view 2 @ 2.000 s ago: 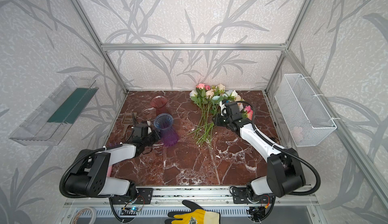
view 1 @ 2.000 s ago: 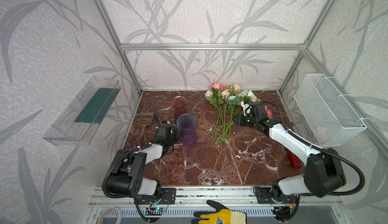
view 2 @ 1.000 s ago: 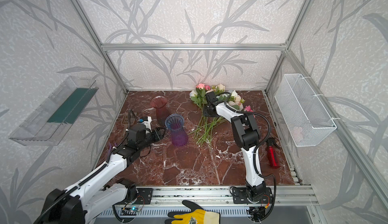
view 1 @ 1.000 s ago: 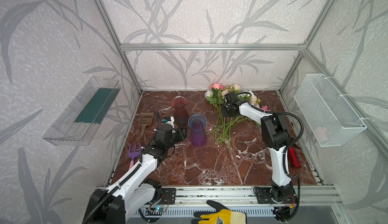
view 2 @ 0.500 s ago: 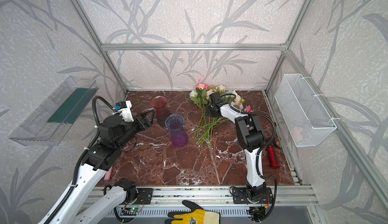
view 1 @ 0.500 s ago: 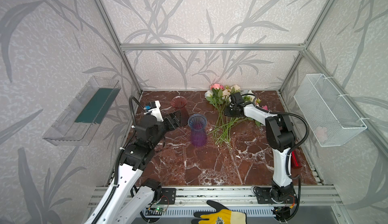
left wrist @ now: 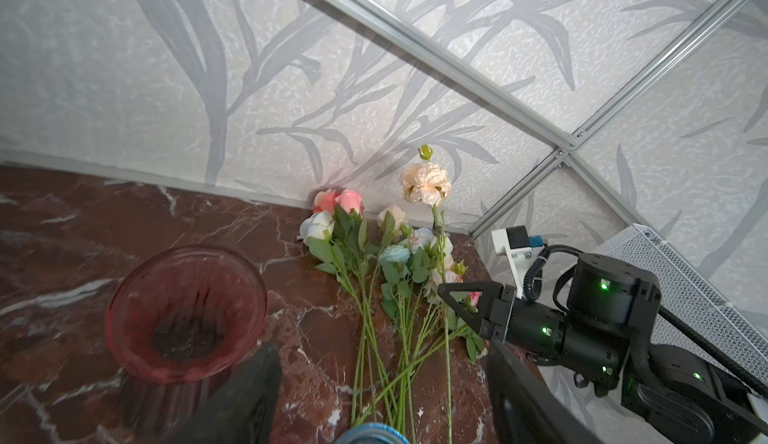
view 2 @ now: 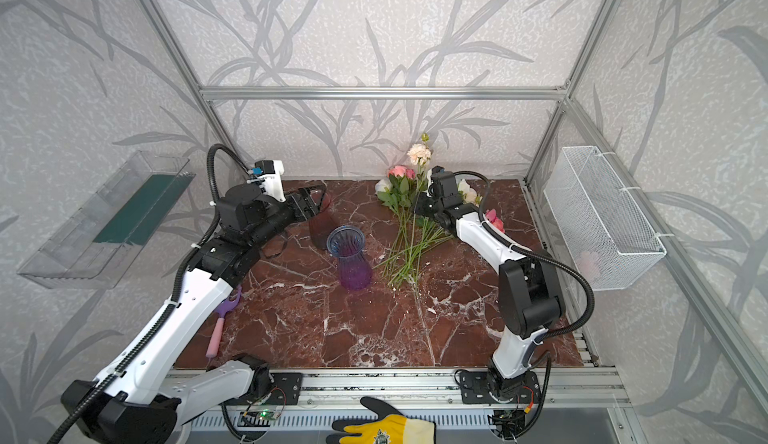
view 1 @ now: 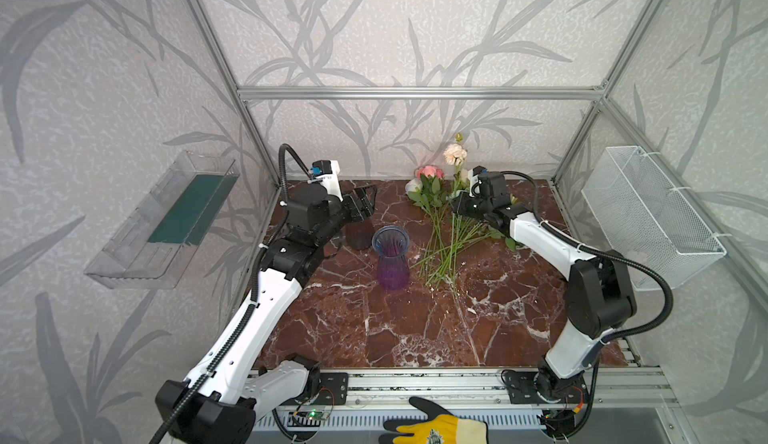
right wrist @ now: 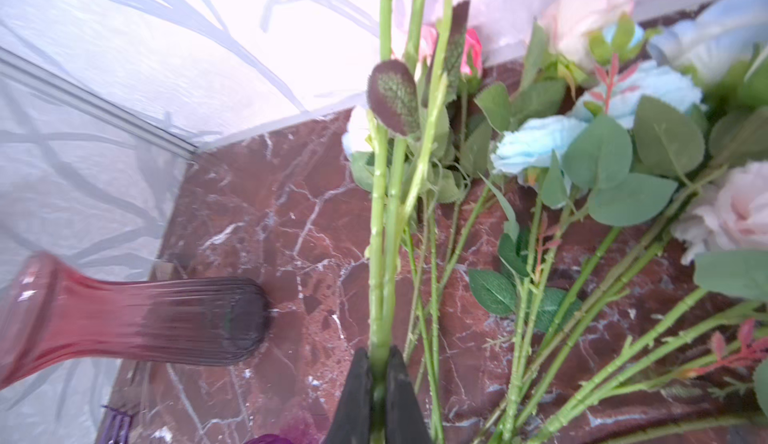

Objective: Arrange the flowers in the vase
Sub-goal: 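Carry the peach rose over the purple vase with the right gripper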

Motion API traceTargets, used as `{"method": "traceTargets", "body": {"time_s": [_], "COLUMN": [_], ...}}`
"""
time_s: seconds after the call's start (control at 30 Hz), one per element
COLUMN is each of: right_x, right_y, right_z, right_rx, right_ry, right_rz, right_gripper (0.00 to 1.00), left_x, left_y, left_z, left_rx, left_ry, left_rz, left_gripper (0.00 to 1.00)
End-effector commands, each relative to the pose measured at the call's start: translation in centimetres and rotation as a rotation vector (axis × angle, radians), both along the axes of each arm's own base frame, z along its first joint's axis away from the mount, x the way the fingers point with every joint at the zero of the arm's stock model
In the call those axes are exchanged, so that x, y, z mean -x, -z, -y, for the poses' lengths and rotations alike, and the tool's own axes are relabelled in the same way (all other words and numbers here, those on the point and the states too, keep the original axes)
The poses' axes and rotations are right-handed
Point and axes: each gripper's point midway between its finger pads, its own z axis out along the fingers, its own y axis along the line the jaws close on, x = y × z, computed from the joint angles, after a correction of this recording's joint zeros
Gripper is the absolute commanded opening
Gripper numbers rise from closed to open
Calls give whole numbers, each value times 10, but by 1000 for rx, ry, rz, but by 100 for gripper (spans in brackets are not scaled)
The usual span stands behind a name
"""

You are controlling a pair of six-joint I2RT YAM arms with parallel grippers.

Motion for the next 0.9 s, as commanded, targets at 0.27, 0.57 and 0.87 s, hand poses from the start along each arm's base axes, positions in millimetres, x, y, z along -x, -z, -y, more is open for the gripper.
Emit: {"method": "traceTargets", "body": {"time_s": [0.27,0.57,0.87], "right_x": [68,117,117], "right_y": [-131,-219,-269], "right_z": [-18,-48,-98], "right_rx": [-54,-93,-188], "right_ry": [-69,-118,-157], "right_rz": [423,749,899], "right_gripper": [0,0,0], "left_x": [5,11,15], "left_y": [16,18,14], "left_z": [21,-39,-56], "left_rx": [-30,-56,-60], "left_ry": [143,-177,-250], "left_rz": [151,189,218], "left_gripper": [94,92,91]}}
